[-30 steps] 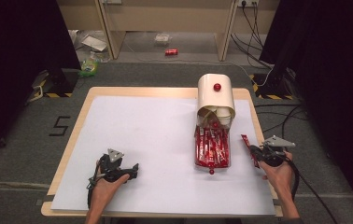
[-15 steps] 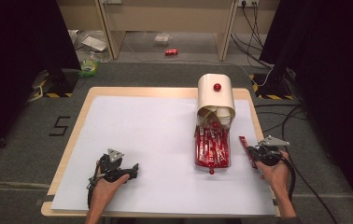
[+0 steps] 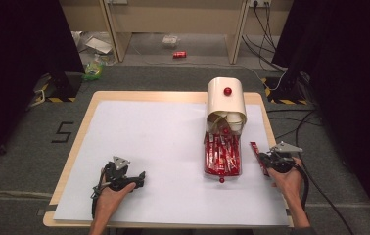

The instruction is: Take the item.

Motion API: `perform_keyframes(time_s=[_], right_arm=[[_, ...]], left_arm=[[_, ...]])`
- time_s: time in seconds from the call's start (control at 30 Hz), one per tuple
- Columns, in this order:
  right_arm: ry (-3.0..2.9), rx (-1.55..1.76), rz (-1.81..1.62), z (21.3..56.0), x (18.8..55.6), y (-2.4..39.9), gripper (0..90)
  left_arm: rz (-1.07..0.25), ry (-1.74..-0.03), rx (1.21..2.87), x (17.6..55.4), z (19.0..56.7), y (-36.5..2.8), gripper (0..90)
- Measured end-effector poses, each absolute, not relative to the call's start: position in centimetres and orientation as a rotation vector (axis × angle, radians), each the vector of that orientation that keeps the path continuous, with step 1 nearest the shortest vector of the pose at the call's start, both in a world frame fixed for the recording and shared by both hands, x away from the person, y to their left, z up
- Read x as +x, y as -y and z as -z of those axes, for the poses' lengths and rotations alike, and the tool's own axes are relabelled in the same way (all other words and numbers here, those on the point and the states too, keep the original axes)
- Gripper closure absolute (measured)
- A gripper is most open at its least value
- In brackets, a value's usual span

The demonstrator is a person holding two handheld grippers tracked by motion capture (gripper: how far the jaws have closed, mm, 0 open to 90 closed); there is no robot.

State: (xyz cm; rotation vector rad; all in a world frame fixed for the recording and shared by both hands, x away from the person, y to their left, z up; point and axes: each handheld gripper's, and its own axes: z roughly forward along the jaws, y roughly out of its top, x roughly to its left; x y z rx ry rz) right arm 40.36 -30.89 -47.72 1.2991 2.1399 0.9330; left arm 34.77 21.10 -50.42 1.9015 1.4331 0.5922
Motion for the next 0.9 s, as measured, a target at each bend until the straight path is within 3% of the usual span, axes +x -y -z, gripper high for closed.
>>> perform_keyframes(time_s=[0.9], right_arm=[[-2.136, 1.283, -0.923, 47.95, 40.99, 30.91, 85.9]], left_arm=[[-0.593, -1.433, 1.902, 34.77, 50.42, -21.09, 6.8]])
